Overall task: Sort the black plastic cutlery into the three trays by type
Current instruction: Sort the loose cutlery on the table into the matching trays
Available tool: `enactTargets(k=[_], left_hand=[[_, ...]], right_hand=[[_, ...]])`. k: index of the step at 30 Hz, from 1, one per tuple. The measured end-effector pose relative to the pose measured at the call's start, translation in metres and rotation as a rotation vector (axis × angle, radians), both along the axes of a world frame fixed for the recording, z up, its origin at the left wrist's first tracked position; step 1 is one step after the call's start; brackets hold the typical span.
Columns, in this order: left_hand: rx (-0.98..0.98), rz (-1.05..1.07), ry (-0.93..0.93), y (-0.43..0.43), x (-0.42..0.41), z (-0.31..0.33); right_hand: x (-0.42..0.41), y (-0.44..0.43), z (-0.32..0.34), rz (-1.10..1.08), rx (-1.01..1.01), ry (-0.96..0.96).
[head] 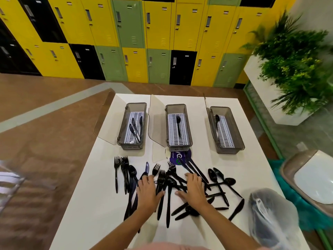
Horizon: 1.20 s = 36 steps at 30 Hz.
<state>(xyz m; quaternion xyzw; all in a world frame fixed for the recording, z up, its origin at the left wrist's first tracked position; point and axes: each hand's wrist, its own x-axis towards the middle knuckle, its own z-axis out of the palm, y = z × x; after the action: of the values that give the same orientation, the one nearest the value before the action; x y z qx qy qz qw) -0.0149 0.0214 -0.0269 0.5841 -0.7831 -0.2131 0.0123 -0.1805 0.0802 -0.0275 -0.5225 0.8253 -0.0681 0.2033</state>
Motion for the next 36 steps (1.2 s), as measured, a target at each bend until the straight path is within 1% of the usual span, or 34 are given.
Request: enactTargets(k=[4, 9, 11, 15, 18, 20, 25, 28, 31, 34, 36], left_hand=[[-0.016, 0.123, -0.04, 0.001, 0.003, 0.0], [0.015, 0.305, -0.017, 0.014, 0.009, 0.002], [0.05, 0.311, 0.005, 0.016, 0.01, 0.0], [0.088, 0.243, 0.192, 0.012, 0.007, -0.008], [0.142, 0.248, 0.261, 0.01, 0.0, -0.006], [0.164, 0.223, 0.2, 0.007, -0.004, -0.004], [0.23, 0.117, -0.06, -0.001, -0.014, 0.003], [0.272, 0.101, -0.146, -0.005, -0.02, 0.004], [0.271, 0.07, -0.22, -0.005, -0.023, 0.004], [0.272, 0.05, -0.227, -0.004, -0.022, 0.004], [0.304, 0.074, -0.132, -0.004, -0.019, 0.008]], right_hand=[[-0.003, -0.003, -0.005, -0.055, -0.006, -0.052], [-0.006, -0.009, -0.006, -0.104, 0.011, -0.108], [-0.005, -0.01, -0.007, -0.115, 0.03, -0.12], [-0.002, -0.014, -0.011, -0.114, 0.061, -0.086], [0.002, -0.013, -0.012, -0.101, 0.058, -0.068], [0.004, -0.012, -0.012, -0.087, 0.051, -0.046], [0.01, -0.01, -0.01, -0.084, 0.034, -0.003], [0.011, -0.008, -0.011, -0.066, 0.035, 0.006], [0.008, -0.007, -0.01, -0.038, 0.057, 0.017], [0.002, -0.005, -0.004, -0.011, 0.091, 0.047], [-0.003, -0.004, -0.001, -0.012, 0.116, 0.055]])
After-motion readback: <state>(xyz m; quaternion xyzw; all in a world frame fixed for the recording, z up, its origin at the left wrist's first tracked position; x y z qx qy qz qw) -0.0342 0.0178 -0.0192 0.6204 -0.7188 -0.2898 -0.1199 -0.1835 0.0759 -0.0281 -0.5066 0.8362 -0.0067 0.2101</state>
